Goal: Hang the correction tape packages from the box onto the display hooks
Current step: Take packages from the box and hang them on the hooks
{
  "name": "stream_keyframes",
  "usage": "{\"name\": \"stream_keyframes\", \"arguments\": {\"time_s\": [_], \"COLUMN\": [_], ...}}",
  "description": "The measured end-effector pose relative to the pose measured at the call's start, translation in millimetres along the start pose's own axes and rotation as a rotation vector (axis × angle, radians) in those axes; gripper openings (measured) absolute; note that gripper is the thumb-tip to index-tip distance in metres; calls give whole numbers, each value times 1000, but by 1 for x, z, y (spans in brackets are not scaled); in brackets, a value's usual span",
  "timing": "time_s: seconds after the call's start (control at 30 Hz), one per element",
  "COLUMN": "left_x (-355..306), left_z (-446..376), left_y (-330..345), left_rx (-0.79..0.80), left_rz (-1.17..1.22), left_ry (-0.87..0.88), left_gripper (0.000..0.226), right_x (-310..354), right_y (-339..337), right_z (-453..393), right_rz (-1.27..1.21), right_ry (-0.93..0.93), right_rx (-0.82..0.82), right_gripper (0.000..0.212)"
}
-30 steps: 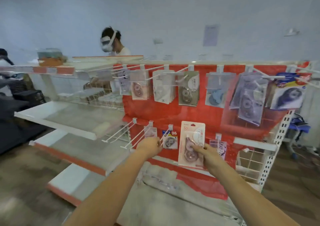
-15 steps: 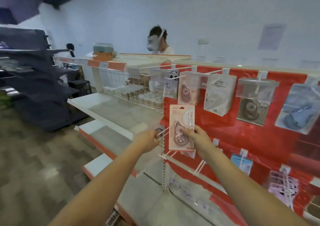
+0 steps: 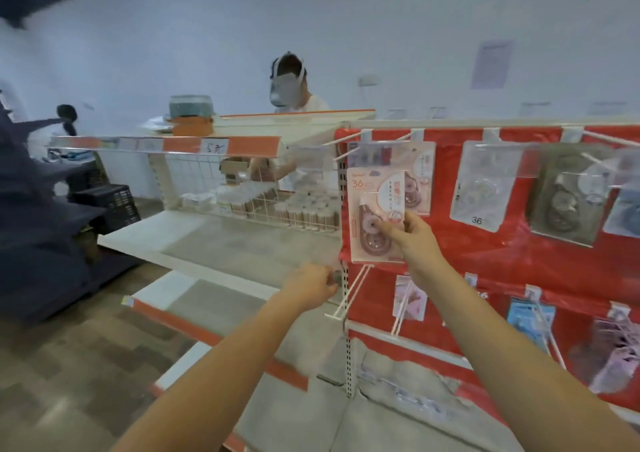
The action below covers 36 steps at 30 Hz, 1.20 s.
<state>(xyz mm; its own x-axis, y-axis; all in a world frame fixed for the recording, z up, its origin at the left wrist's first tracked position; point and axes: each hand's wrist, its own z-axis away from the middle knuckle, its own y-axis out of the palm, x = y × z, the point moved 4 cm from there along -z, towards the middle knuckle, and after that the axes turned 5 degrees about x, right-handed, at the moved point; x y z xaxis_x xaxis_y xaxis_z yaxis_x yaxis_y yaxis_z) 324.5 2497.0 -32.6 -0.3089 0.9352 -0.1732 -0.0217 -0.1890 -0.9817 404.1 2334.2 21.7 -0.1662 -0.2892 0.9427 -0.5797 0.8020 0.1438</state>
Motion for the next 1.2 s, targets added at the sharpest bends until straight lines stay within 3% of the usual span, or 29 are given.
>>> {"name": "stream_keyframes", "arguments": {"time_s": [0.37,0.5,0.77,1.0,1.2], "left_x": [-6,-20,-25,-15,-13], "left_z": [-25,-26,-46,-75,-84], "left_y": [5,12,15,27,46], "left_rx": [7,3,3,60,119], "left_rz": [34,52,66,59,41], "left_ry": [288,354,332,213,163], "left_gripper": [28,27,27,26,26], "right_x": [18,25,10,-5,-18], "right_y": [-7,-8,-41,-70,-81], "right_z": [-9,-19,-46,-104,-133], "right_rz": [142,164,248,407,423], "right_ry": [13,100,279,337,466], "right_rx": [-287,-287,-379,-444,-340], "right_gripper": [16,29,54,73,84]}}
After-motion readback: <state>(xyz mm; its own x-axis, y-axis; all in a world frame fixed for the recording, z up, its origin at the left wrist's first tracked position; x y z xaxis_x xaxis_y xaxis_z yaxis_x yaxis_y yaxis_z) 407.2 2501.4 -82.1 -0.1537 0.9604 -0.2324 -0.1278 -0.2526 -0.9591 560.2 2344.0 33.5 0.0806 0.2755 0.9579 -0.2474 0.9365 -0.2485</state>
